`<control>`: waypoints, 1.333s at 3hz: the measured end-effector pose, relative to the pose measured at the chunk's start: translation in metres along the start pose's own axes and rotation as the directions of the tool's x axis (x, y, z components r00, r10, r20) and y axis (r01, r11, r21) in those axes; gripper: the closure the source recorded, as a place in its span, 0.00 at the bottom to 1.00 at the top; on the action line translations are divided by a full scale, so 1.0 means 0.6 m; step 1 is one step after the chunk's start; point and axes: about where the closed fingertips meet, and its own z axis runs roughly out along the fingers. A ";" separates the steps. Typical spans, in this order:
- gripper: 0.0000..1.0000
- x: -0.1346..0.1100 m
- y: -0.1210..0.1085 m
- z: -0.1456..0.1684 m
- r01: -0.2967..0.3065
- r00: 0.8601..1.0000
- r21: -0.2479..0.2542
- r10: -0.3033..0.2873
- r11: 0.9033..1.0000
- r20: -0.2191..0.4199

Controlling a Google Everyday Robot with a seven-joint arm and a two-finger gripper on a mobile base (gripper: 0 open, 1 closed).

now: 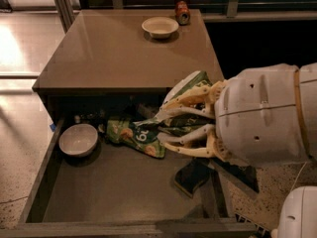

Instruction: Place green jalapeno chip bag into top drawer

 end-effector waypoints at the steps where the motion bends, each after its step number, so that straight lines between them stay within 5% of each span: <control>1: 1.00 -0.006 -0.003 -0.001 0.008 1.000 0.001 -0.008 1.000 0.001; 3: 1.00 -0.086 -0.041 -0.075 0.102 0.994 0.079 -0.098 0.992 -0.050; 4: 1.00 -0.086 -0.041 -0.076 0.103 0.994 0.079 -0.099 0.992 -0.051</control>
Offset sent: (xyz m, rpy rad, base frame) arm -0.0060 -0.0134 0.0441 -0.0075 -0.0717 -0.0380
